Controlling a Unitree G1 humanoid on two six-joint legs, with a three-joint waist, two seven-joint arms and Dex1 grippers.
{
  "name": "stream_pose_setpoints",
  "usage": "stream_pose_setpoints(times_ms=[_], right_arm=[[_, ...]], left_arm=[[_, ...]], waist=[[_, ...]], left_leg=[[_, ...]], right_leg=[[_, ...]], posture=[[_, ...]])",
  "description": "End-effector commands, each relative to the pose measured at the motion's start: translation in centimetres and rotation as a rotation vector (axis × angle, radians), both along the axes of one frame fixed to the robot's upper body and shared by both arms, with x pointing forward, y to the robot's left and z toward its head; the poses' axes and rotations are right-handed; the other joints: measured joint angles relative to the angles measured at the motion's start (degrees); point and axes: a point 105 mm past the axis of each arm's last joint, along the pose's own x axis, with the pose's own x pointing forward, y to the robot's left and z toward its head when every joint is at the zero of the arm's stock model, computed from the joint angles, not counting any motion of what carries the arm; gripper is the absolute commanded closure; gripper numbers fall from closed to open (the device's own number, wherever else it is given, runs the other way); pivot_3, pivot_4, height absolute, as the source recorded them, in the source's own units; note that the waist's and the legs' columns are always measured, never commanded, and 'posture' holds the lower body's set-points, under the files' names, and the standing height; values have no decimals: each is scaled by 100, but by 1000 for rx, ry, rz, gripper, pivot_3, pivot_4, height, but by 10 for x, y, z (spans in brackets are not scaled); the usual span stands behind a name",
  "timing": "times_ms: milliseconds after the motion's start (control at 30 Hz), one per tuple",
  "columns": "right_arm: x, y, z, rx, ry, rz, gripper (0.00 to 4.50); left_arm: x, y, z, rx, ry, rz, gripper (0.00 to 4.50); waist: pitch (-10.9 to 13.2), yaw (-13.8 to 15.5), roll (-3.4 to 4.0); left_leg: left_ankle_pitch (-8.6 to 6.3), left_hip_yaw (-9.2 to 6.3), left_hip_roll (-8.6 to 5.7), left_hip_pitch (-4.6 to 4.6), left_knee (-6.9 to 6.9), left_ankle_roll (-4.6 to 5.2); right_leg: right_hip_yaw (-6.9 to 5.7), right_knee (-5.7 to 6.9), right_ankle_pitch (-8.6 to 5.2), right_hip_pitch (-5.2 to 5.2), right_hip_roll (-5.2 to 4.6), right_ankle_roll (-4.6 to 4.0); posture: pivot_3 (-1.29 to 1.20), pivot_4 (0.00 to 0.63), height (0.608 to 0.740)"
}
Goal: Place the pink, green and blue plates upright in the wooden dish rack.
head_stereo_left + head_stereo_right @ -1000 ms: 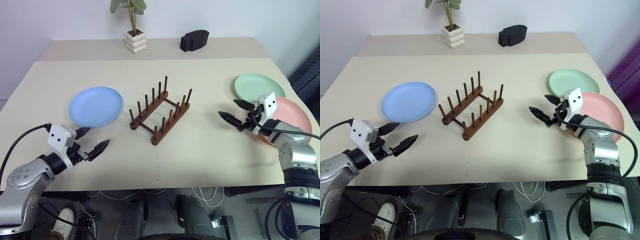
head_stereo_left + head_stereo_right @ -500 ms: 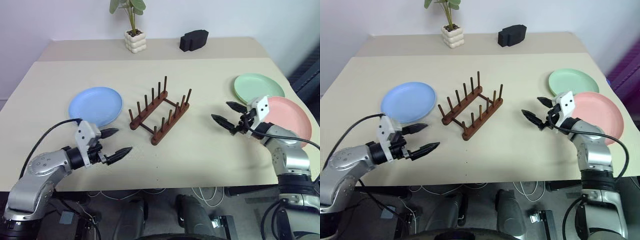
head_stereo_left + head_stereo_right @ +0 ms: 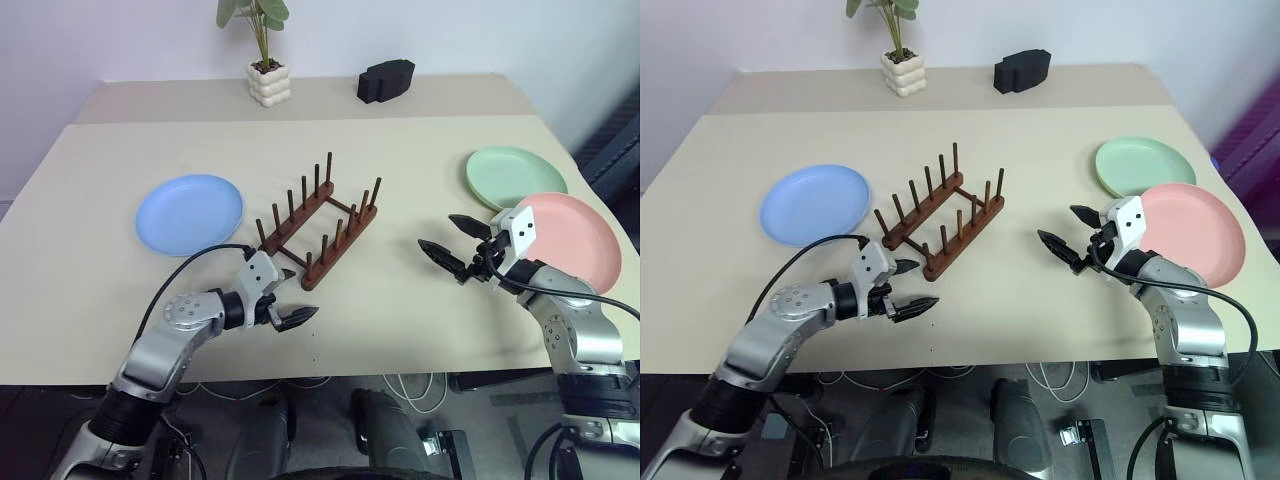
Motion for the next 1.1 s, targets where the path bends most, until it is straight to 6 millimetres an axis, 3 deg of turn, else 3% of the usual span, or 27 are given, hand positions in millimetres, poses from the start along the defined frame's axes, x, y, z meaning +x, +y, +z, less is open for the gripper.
stream_pose_setpoints(times_ms=[33, 67, 167, 367, 567, 800, 1100], right_arm=[[-1, 2, 13, 13, -52, 8, 86], [-1, 1, 13, 14, -51, 8, 86], [-1, 2, 10, 11, -44, 12, 0], [3, 1, 11, 14, -53, 14, 0], [5, -3, 10, 13, -59, 10, 0], [4, -3, 13, 10, -72, 1, 0], [-25, -33, 4, -96, 17, -30, 0]], left_arm=[[8, -5, -3, 7, -8, 55, 0], [9, -7, -4, 2, -7, 64, 0], [14, -11, -5, -13, -17, 101, 882], [20, -15, 1, -43, -54, 127, 3606], [24, -15, 6, -55, -80, 84, 3687], [18, -24, 19, -49, -83, -229, 3687], [36, -18, 18, 31, -130, -376, 3687]], waist=[[-1, 13, -1], [-1, 13, -1], [-2, 12, 0], [-4, 22, 2], [-6, 6, 5], [-6, 9, 5], [-6, 12, 4]], left_leg=[[0, -1, -1, 0, 1, 0], [0, -2, -2, 0, 2, 0], [0, -2, -3, 1, 3, 0], [0, -4, -5, 2, 3, 0], [0, -4, -6, 5, 3, 0], [0, -2, -14, 2, 4, 0], [0, -7, -25, -1, 3, 1]], right_leg=[[0, 0, 0, 2, -1, 0], [-1, -1, 0, 4, -1, 1], [-1, -1, 0, 5, -1, 0], [-1, -1, 1, 7, -3, 2], [-2, 0, 0, 10, -1, 1], [-2, -2, -2, 10, -2, -2], [-3, -3, -1, 9, -7, 5]], posture=[[0, 150, 730], [0, 150, 730], [0, 150, 730], [0, 150, 730], [0, 150, 730], [0, 150, 730], [0, 150, 730]])
